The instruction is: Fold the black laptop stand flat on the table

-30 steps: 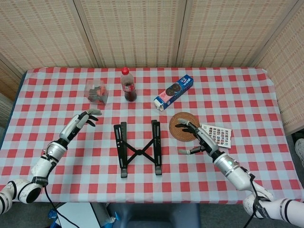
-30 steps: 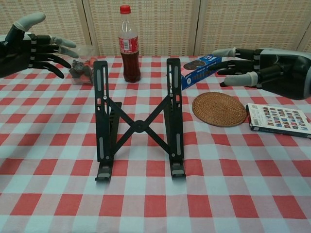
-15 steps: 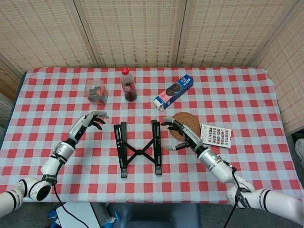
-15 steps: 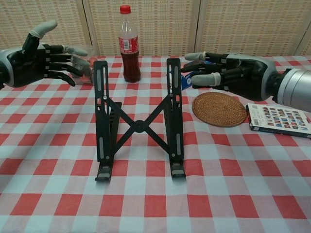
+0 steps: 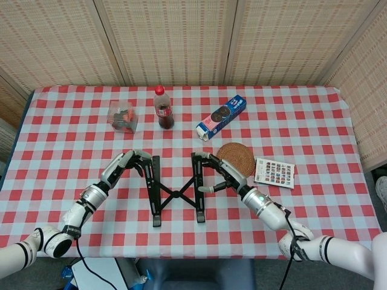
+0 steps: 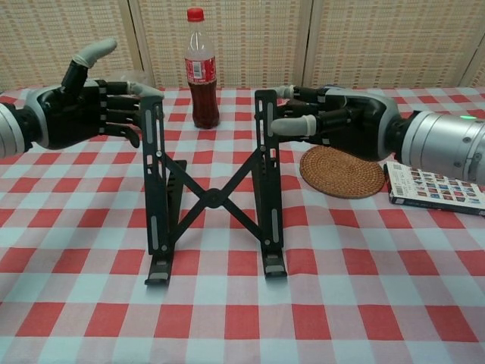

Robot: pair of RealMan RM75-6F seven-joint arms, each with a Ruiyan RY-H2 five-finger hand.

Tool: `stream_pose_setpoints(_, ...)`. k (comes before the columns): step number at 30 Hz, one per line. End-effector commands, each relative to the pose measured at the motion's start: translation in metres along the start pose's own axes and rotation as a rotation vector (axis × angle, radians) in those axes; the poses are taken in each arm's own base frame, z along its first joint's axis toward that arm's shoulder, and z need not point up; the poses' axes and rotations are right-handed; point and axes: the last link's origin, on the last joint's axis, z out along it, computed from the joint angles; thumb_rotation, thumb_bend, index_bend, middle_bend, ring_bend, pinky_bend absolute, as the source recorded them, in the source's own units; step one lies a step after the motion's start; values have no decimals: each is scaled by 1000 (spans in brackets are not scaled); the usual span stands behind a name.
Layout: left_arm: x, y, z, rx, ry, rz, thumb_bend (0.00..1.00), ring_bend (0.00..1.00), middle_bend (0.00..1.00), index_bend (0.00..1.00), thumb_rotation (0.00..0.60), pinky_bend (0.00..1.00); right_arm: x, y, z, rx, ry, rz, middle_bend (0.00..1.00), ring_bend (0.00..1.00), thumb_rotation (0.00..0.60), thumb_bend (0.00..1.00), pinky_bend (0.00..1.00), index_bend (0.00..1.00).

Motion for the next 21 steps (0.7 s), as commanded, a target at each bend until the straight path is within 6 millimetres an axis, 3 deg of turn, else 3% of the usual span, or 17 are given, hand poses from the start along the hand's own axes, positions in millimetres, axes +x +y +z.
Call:
stream_pose_setpoints(1, -2, 5, -4, -20, -23, -8, 206, 496, 469, 377, 39, 557, -3, 0, -2, 16, -21, 4, 249, 96, 600, 0, 102, 206)
stream_pose_setpoints(21, 2, 28, -78, -79, -145, 127, 206, 532, 512, 389, 37, 591, -30, -10, -70, 134, -204, -65, 264, 105, 600, 0, 102, 218)
